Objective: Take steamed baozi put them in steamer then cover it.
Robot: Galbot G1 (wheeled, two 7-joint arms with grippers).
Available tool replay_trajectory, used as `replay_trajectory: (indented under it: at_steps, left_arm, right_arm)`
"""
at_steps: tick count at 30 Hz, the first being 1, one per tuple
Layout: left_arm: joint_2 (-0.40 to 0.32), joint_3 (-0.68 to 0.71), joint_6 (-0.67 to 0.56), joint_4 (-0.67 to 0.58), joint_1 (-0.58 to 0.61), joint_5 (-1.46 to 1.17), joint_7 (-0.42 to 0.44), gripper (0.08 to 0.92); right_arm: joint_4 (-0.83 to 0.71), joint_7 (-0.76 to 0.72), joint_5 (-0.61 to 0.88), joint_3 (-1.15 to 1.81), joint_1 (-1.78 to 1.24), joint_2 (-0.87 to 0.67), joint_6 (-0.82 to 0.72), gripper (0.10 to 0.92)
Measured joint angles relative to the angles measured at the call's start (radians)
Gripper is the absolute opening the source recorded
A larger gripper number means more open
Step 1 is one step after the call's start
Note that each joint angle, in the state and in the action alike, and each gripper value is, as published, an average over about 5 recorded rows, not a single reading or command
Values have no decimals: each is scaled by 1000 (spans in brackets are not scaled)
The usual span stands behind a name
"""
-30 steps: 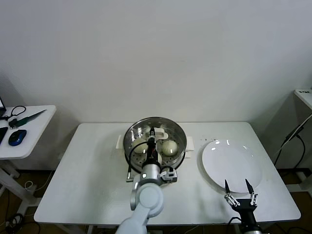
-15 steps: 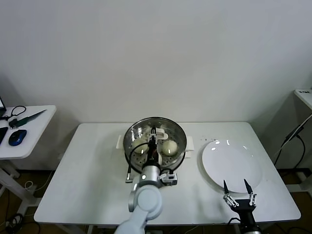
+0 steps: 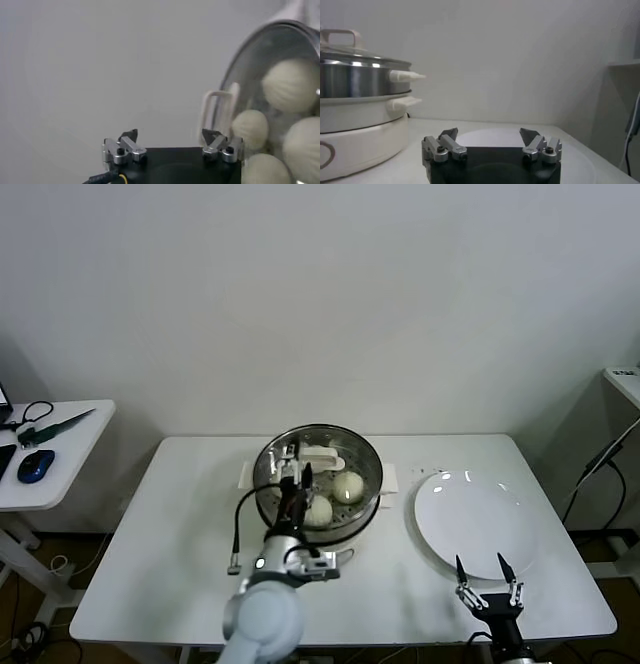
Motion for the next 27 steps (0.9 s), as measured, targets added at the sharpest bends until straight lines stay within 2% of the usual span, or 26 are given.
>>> replay_trajectory:
  at_steps: [6,13,20,27]
  left_arm:
    - [27,-130,-116,-89,90,-308,-111,822]
    - [53,-351,-278,-122,248,-756,-168,823]
    - [78,-483,-451,-80,407,-1107,-190,823]
    - [76,-511,-591,12,468,-1277,-188,823]
  right_arm:
    - [6,18,20,-11,5,-9,6,823]
    - [10,24,43,-22,12,-21,29,823]
    - [1,28,64,-40,26,-30,42,823]
    - [-6,34,80,-54,33,-36,44,823]
